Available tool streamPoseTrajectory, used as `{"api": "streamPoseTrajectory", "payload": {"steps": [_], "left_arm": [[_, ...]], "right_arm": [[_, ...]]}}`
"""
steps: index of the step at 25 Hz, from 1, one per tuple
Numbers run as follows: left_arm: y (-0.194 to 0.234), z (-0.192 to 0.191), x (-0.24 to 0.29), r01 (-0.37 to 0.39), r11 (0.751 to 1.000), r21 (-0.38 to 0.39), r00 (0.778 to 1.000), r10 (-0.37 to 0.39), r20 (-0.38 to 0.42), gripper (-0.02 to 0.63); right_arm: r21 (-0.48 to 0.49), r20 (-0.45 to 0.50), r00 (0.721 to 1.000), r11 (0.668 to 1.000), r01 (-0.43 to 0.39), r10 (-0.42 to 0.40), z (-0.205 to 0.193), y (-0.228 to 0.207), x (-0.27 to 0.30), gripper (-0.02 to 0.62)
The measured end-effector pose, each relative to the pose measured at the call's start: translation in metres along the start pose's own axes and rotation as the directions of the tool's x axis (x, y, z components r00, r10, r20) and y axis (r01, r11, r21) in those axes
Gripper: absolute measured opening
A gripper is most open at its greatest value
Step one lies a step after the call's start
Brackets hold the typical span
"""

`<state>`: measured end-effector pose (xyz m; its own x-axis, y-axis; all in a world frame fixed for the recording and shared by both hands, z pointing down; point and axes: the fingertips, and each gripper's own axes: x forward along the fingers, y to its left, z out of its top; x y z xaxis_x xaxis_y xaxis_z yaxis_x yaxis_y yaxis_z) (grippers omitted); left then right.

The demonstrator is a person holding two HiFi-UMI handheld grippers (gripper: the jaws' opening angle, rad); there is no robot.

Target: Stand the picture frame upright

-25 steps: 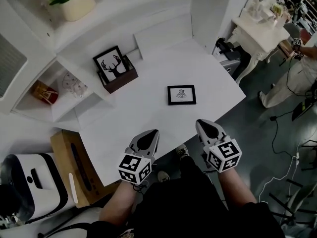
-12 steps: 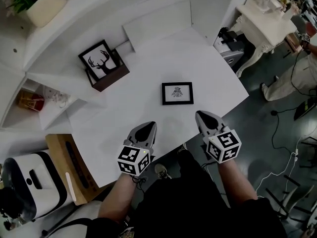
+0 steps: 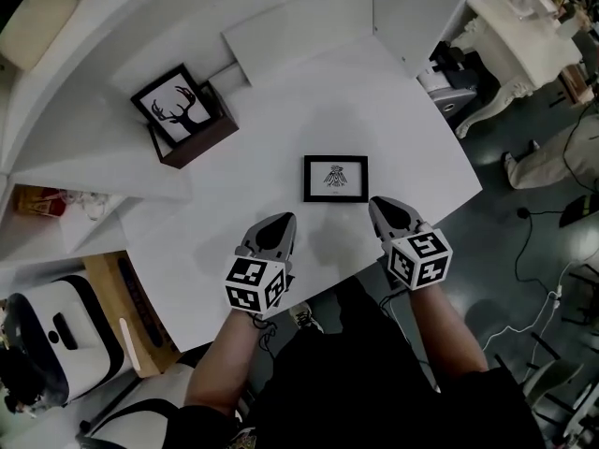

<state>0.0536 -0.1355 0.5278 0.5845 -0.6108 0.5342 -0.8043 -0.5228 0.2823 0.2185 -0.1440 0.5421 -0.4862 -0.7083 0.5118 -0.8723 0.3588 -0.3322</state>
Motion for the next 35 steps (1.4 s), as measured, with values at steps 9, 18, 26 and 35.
{"api": "streamPoseTrajectory", "payload": {"steps": [9, 18, 26, 35], "left_arm": [[0.024, -0.003, 0.043, -0.055, 0.998, -0.009, 0.998, 0.054, -0.041, 0.005], [0.041, -0.015, 0.069, -0.087, 0.996, -0.023, 0.990, 0.084, -0.109, 0.006], [0.044, -0.018, 0.079, -0.093, 0.995, -0.031, 0.988, 0.089, -0.125, 0.008], [0.048, -0.026, 0.085, -0.115, 0.992, -0.052, 0.983, 0.107, -0.150, 0.101]], "right_arm": [[0.033, -0.096, 0.995, 0.999, -0.009, 0.012, -0.014, -0.030, 0.039, 0.006], [0.067, -0.215, 0.977, 0.998, 0.022, -0.008, -0.033, -0.050, 0.066, 0.075], [0.090, -0.264, 0.964, 0.995, 0.043, -0.017, -0.036, -0.056, 0.080, 0.084], [0.079, -0.268, 0.963, 0.996, 0.041, -0.018, -0.029, -0.052, 0.088, 0.101]]}}
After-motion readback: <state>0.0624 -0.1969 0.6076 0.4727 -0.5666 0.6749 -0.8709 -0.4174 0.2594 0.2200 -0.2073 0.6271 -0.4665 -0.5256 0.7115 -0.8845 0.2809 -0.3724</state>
